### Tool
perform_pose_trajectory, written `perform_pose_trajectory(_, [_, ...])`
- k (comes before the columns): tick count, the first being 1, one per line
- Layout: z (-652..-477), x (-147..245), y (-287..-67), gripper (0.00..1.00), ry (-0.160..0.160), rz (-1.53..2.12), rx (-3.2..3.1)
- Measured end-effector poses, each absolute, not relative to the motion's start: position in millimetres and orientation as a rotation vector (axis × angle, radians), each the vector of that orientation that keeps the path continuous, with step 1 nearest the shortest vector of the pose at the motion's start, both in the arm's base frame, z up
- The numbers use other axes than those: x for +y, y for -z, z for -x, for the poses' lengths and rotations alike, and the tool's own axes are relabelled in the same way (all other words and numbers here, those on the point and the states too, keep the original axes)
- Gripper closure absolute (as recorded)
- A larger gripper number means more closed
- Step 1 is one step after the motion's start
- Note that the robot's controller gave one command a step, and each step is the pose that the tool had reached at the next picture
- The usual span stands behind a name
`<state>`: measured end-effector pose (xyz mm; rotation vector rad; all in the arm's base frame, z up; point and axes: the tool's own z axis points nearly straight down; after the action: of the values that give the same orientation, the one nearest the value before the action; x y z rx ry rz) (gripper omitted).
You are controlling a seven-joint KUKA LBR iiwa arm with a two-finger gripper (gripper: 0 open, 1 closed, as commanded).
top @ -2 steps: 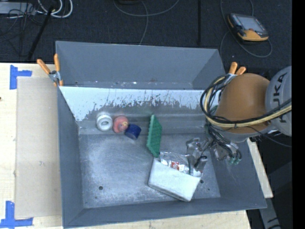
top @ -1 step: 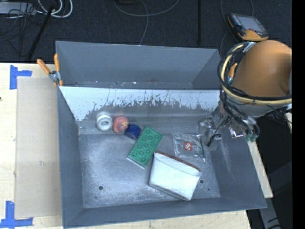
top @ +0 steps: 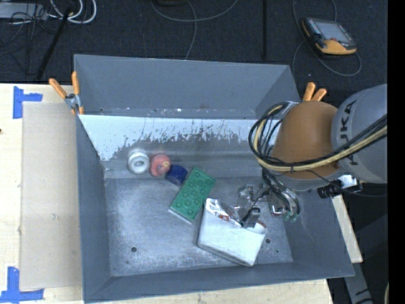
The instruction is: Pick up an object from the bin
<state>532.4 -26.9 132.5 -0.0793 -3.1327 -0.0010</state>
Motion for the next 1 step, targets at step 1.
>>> perform_pose_trajectory(1, [-530.0, -14.9, -215.1, 1.00, 0.001, 0.090, -3.148])
